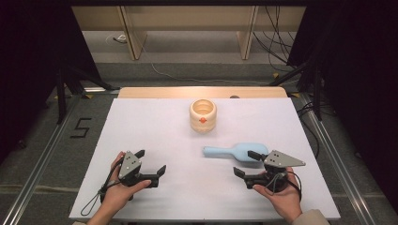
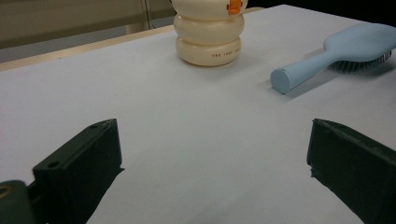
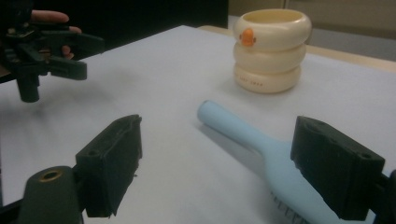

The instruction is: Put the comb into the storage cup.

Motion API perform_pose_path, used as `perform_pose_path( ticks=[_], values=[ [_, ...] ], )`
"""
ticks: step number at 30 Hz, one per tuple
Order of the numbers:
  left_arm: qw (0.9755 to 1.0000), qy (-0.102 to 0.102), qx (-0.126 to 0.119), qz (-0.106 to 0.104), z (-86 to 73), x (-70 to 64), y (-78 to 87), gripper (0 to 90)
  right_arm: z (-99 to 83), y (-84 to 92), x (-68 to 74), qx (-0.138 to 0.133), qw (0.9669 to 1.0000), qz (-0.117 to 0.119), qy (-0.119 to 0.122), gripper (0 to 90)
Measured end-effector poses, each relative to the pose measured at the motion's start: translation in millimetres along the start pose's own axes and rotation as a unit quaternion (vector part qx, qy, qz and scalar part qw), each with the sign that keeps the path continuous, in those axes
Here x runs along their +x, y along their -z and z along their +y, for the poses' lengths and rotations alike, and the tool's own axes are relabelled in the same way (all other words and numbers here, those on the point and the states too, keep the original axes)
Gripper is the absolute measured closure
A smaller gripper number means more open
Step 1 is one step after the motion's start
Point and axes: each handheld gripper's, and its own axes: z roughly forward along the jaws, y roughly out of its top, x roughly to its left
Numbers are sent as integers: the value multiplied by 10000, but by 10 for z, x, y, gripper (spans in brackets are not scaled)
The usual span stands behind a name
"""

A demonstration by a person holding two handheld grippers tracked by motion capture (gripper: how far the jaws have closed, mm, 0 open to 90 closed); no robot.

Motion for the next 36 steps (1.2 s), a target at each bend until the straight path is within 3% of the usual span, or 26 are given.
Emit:
perform_pose_path(
  ticks=[4,9,10,11,13,14,15,16,17,19,21,28,36],
  values=[
    [10000,-25,9,-1,-1,-3,-4,27,48,-50,21,-13,10000,0,66,247],
    [10000,-10,11,-5,-3,-3,-9,29,180,-159,37,74,9998,-64,195,465],
    [10000,-10,11,-5,-3,-3,-9,30,180,-159,37,74,9998,-64,195,465],
    [10000,-6,9,-5,-3,-6,-11,31,249,-225,43,242,9992,-144,287,563],
    [10000,-10,9,-7,-2,-8,-12,31,309,-294,44,490,9981,-147,341,666],
    [10000,-10,9,-7,-2,-8,-12,31,309,-294,44,490,9981,-147,341,666],
    [10000,-15,18,-9,-2,-8,-13,31,377,-416,54,845,9949,-154,536,760],
    [10000,-15,18,-9,-2,-8,-13,32,377,-416,54,845,9949,-154,536,760],
    [10000,-3,18,-9,-3,-7,-14,32,418,-536,64,1040,9928,-208,562,817],
    [10000,-2,12,-11,-3,-5,-15,32,431,-582,70,1105,9921,-213,562,833],
    [10000,0,12,-18,-3,-5,-14,33,490,-752,90,1358,9885,-287,600,895],
    [10000,17,5,-25,-5,-3,-16,37,576,-1010,44,1572,9854,-487,441,900],
    [10000,18,33,-12,-10,-1,-22,43,575,-1346,-47,2010,9761,-813,172,900]
  ],
)
